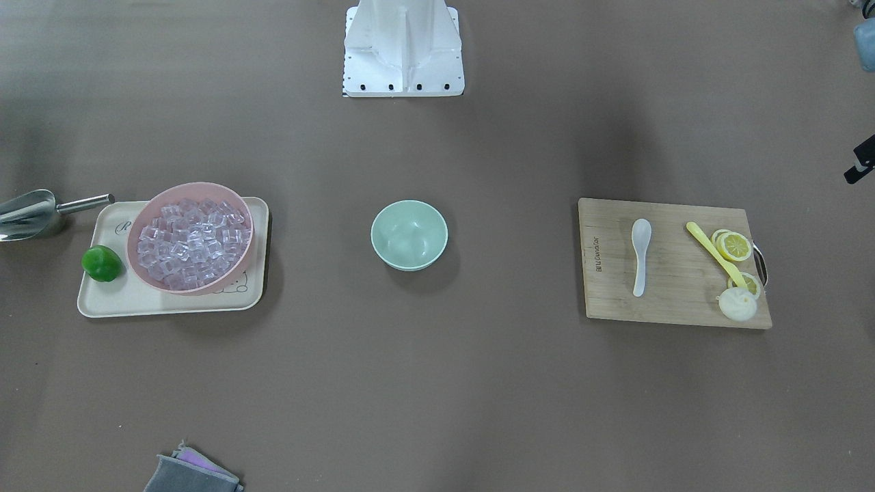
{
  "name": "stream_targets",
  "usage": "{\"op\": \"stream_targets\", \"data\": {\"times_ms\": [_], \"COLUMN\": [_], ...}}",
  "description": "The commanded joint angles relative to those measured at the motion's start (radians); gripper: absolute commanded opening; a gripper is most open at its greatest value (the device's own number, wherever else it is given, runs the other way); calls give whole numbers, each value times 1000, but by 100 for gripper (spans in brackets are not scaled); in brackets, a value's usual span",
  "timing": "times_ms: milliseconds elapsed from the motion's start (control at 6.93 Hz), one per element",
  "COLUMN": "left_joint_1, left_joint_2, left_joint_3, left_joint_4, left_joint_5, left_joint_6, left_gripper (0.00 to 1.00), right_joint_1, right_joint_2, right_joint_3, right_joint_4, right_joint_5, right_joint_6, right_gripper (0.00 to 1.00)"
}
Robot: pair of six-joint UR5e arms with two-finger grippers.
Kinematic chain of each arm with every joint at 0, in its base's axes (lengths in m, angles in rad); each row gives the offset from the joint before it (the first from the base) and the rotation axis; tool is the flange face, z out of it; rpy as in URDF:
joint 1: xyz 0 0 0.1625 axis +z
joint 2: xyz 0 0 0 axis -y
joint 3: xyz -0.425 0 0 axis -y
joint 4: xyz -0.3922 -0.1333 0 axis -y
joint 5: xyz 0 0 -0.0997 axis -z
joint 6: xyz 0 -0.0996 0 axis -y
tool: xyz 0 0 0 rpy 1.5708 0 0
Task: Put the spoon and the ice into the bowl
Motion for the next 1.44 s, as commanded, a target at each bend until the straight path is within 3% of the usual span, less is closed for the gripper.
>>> {"op": "stream_targets", "data": {"times_ms": [0,144,433,577,865,1298], "left_joint_1": [4,2,7,21,164,309], "left_joint_2": [-4,-8,-4,-11,-49,-180], "left_joint_3": [3,-3,3,-3,-26,-5], "left_joint_4": [-4,-4,-66,-111,-189,-182], "left_joint_5": [0,0,0,2,26,129], "left_joint_6": [0,-3,-12,-131,-317,-411], "left_gripper": [98,98,98,98,97,97], "right_joint_1": [-1,-1,-12,-66,-193,-367], "right_joint_2": [-25,-28,-19,-15,4,144], "right_joint_3": [6,0,12,67,95,103], "right_joint_4": [94,152,157,179,369,394], "right_joint_5": [39,50,110,121,70,-60], "right_joint_6": [7,26,95,220,473,703], "right_gripper": [100,100,100,99,97,92]}}
